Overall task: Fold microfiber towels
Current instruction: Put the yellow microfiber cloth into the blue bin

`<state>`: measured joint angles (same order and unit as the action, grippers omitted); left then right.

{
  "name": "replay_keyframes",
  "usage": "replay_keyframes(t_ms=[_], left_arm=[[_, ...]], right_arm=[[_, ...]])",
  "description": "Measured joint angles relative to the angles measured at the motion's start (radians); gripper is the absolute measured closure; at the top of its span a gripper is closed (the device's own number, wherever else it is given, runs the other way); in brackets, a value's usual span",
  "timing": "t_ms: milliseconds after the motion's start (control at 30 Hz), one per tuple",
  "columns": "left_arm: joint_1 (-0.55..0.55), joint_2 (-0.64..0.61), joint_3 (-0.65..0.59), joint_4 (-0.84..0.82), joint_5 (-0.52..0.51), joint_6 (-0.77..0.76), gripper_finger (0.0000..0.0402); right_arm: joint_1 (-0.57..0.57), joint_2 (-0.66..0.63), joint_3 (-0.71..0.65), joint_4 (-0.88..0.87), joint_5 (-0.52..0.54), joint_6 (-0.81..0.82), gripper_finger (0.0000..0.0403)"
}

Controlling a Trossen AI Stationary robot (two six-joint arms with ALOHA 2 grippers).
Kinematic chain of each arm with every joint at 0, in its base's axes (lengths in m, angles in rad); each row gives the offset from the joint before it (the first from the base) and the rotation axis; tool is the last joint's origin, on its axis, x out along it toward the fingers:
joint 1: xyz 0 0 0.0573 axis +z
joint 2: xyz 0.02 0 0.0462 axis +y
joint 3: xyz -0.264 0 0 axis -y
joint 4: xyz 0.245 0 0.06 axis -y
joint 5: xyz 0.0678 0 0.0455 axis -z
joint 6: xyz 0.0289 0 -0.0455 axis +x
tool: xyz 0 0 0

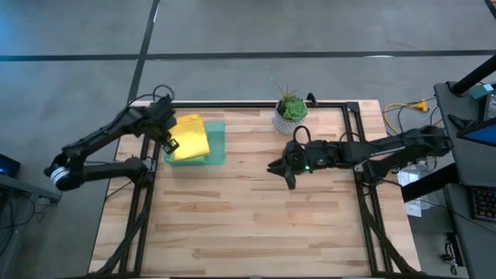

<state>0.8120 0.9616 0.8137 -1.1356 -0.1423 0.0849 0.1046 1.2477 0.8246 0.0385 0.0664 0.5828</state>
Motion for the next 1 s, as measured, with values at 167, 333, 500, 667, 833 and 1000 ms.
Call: replay_keyframes(t_ms=[167, 333, 500, 667, 833, 1000], left_arm=[[0.000, -0.041, -0.052, -0.026, -0.123, -0.095, 0.0402], [0.003, 0.118, -0.055, 0.001, -0.150, -0.105, 0.0402], [0.014, 0.337, -0.054, 0.076, -0.171, -0.104, 0.0401], [0.013, 0.466, -0.009, 0.178, -0.075, -0.105, 0.0401], [0.009, 0.503, 0.054, 0.277, 0.035, -0.103, 0.0401], [0.006, 0.526, 0.118, 0.285, 0.045, -0.103, 0.0401]], right_arm=[[-0.042, 0.037, 0.000, 0.058, -0.041, -0.008, 0.0298], [-0.042, 0.031, 0.002, 0.046, -0.073, -0.010, 0.0298], [-0.042, 0.010, 0.003, 0.044, -0.126, -0.006, 0.0298], [-0.036, -0.020, 0.003, 0.026, -0.133, 0.016, 0.0298], [-0.033, -0.043, 0.003, -0.004, -0.130, 0.018, 0.0298], [-0.033, -0.050, 0.003, -0.026, -0.122, 0.018, 0.0298]])
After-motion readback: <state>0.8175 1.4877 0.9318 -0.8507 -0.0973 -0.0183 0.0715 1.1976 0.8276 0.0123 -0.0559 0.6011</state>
